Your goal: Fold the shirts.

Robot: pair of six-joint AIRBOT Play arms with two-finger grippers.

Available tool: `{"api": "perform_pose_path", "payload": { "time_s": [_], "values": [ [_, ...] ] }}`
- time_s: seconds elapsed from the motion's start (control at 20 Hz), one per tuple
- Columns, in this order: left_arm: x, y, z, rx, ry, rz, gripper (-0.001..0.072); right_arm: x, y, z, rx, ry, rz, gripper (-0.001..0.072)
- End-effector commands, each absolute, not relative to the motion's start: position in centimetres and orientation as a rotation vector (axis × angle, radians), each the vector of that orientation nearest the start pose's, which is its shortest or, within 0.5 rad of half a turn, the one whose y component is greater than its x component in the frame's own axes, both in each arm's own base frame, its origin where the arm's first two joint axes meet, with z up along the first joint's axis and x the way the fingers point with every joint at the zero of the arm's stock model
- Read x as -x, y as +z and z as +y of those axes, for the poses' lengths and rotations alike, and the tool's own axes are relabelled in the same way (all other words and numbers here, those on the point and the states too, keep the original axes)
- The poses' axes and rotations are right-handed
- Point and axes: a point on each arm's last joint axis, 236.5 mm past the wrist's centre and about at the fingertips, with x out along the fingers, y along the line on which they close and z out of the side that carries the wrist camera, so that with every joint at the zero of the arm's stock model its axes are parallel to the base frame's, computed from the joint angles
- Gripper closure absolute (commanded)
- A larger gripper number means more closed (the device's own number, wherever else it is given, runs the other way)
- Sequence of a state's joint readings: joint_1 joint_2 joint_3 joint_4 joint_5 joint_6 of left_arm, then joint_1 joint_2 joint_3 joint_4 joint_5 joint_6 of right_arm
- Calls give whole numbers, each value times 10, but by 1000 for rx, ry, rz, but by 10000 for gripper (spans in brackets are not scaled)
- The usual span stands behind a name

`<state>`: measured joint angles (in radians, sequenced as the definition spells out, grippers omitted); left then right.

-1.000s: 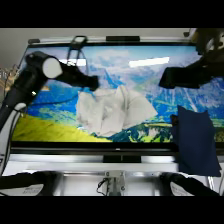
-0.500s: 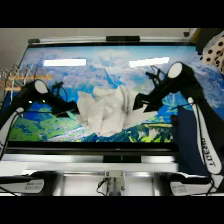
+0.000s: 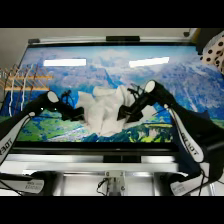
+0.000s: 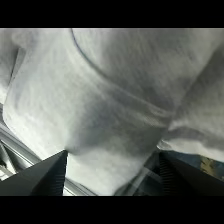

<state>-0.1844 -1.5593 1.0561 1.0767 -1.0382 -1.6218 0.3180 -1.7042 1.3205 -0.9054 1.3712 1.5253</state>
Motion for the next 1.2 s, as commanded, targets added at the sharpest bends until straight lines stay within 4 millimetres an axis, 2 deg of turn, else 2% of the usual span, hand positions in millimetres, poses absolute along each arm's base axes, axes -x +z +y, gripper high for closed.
{"api": "perform_pose_path", "payload": {
  "time_s": [0.0,0.05,0.1,0.15,0.2,0.25,0.3,0.35,0.4,0.45,0.5,0.55,0.6,0.65,0.7,0.75,0.8,0.85,0.9,1.0,1.05,1.15],
  "values": [
    [-352,-103,-165,398,-280,1538,664,-321,-74,288,-410,650,1721,116],
    [-354,-97,-165,386,-295,1521,664,-326,-73,295,-424,651,1693,418],
    [-360,-86,-166,366,-321,1485,664,-331,-67,300,-453,658,1673,636],
    [-371,-66,-165,346,-347,1425,665,-335,-53,304,-446,705,1644,639],
    [-386,-31,-166,319,-382,1325,665,-341,-30,306,-386,789,1579,640],
    [-403,14,-165,286,-414,1201,666,-350,2,304,-312,868,1490,641],
    [-419,79,-163,240,-450,1031,666,-362,45,297,-209,925,1369,640],
    [-428,152,-160,198,-473,856,665,-376,91,285,-103,927,1233,640],
    [-425,233,-155,175,-485,670,666,-392,153,268,1,883,1055,641],
    [-408,326,-148,157,-496,455,666,-400,221,253,68,834,865,640],
    [-378,416,-142,144,-503,229,666,-398,306,240,97,788,629,640],
    [-339,491,-137,150,-516,25,665,-381,385,231,88,768,402,640],
    [-291,554,-138,166,-561,-154,665,-352,457,224,45,769,186,640],
    [-249,592,-141,173,-612,-265,665,-312,519,216,-28,788,-10,640],
    [-211,616,-145,173,-666,-338,665,-277,558,203,-68,789,-142,640],
    [-187,627,-148,179,-705,-377,666,-249,577,193,-86,788,-209,640],
    [-172,629,-149,185,-733,-391,667,-230,583,184,-103,777,-224,641],
    [-169,625,-151,187,-743,-380,667,-219,581,174,-130,752,-203,640],
    [-172,617,-152,200,-746,-350,667,-214,571,166,-142,725,-151,640],
    [-185,591,-156,194,-736,-240,667,-215,537,152,-151,654,11,640],
    [-195,570,-156,159,-709,-157,667,-219,511,142,-151,596,121,640],
    [-223,520,-143,113,-599,47,667,-232,448,118,-136,451,383,640]
  ]
}}
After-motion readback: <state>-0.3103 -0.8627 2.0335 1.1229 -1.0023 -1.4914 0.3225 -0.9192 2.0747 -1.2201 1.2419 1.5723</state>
